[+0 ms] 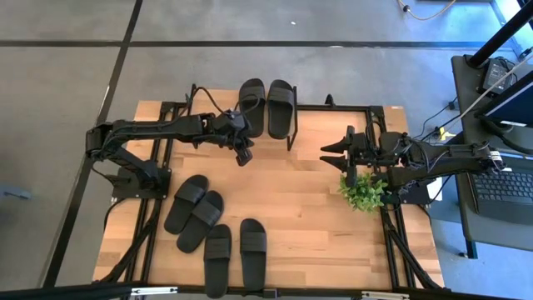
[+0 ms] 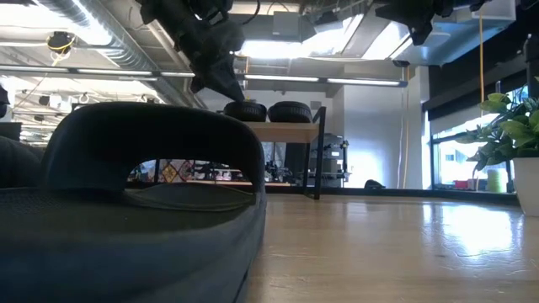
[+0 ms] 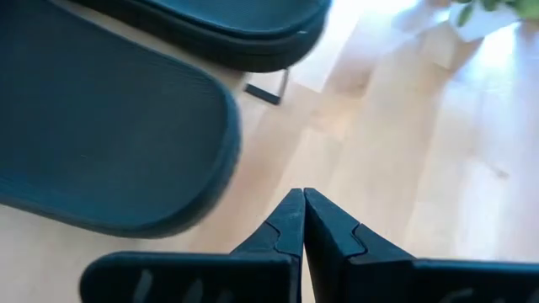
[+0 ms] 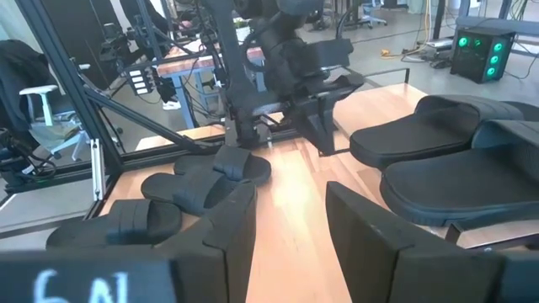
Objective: Pick and place slides into the shelf
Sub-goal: Put the black slipper under the shelf
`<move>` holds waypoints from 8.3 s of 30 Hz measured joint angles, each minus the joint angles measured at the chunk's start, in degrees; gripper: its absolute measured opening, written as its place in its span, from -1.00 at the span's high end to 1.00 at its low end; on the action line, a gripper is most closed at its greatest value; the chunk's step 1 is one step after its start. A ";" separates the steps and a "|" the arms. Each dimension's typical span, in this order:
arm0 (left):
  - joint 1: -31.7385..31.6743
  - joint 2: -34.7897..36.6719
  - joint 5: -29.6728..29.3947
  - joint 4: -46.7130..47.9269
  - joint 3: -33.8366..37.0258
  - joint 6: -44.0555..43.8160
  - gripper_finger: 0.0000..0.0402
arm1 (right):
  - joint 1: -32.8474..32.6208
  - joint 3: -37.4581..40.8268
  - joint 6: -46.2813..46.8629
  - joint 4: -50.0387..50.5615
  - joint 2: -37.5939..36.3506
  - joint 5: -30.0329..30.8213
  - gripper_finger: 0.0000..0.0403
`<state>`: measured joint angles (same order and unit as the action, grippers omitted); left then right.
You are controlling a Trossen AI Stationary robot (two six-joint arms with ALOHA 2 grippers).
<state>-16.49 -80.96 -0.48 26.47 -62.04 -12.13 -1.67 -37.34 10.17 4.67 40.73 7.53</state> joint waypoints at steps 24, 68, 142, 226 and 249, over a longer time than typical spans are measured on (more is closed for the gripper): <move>16.19 22.47 6.00 0.73 0.00 4.75 0.98 | 4.32 -0.02 -1.86 -0.66 0.12 -0.04 0.28; 38.83 17.47 -19.62 38.63 0.04 -15.32 0.13 | 6.04 -0.04 -6.16 0.31 6.10 -0.15 0.28; 60.02 6.86 -23.28 38.13 22.99 -47.34 0.28 | 7.82 0.00 -6.19 -0.55 9.70 -0.13 0.28; 16.13 -7.41 -37.30 32.19 9.18 -15.73 0.99 | 7.80 0.00 -6.05 0.49 9.68 -0.13 0.28; 15.86 -14.19 -37.76 32.50 9.16 -15.71 0.87 | 7.80 0.00 -5.90 0.46 9.68 -0.13 0.28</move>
<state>-0.63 -95.15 -38.24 58.97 -52.88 -27.83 6.13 -37.34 4.27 5.13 50.41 7.40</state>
